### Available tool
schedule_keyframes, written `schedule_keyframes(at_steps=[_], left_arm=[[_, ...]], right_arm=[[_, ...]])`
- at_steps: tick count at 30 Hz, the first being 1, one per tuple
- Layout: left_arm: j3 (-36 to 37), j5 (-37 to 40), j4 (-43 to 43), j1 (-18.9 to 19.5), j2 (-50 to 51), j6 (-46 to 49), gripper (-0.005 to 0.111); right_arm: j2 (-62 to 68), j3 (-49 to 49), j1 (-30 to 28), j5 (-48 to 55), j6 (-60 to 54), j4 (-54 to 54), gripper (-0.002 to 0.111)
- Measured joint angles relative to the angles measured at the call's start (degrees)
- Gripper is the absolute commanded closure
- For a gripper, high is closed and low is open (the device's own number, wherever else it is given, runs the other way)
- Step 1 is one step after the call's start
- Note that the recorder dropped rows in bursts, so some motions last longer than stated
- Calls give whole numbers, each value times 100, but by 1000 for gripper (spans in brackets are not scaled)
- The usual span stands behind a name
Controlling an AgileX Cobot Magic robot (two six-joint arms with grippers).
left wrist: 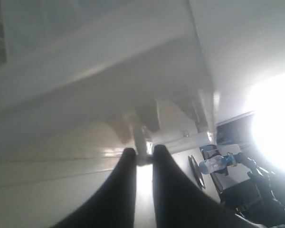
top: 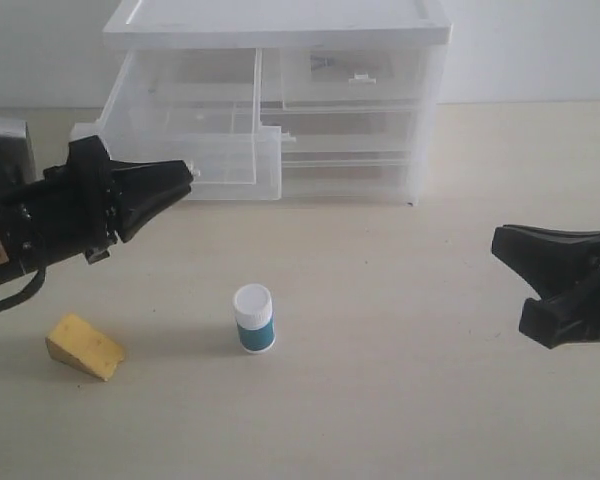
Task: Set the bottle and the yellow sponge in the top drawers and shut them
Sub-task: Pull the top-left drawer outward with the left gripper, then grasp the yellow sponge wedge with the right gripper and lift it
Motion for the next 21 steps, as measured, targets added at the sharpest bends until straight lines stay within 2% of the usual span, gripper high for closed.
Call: schedule_keyframes(at_steps=[3,5,6,8,10,11,12,15,17,19,20,21], left_arm=[[35,81,78,-11,0,187,62],[35,252,236,-11,-3,274,51],[35,302,456,-11,-3,322,51],[35,343,1026,27,-3,327,58],[88,343,1688,81,-22,177,77],[148,343,1993,91,-48,144,93],[282,297,2244,121,-101,144,103],[749,180,2633,178,-438,660,103],[1092,180,2655,234,-911,1009,103],[1308,162,2653,366,-1682,1265,103],[1403,148,2542,609,-2604,1380,103],[1411,144,2446,722,-3007,1390,103]], right_arm=[[0,0,0,0,0,10,109],[0,0,0,0,0,10,109],[0,0,0,0,0,-17,109],[0,0,0,-11,0,-120,109],[0,0,0,-87,88,-311,109],[0,0,0,-159,169,-417,109],[0,0,0,-272,251,-572,109],[0,-52,85,-600,576,-1100,109],[27,-205,378,-643,909,-1450,109],[159,-408,939,-540,1129,-1639,107],[432,-727,1682,-222,1232,-1688,104],[666,-933,2171,69,1232,-1629,95]])
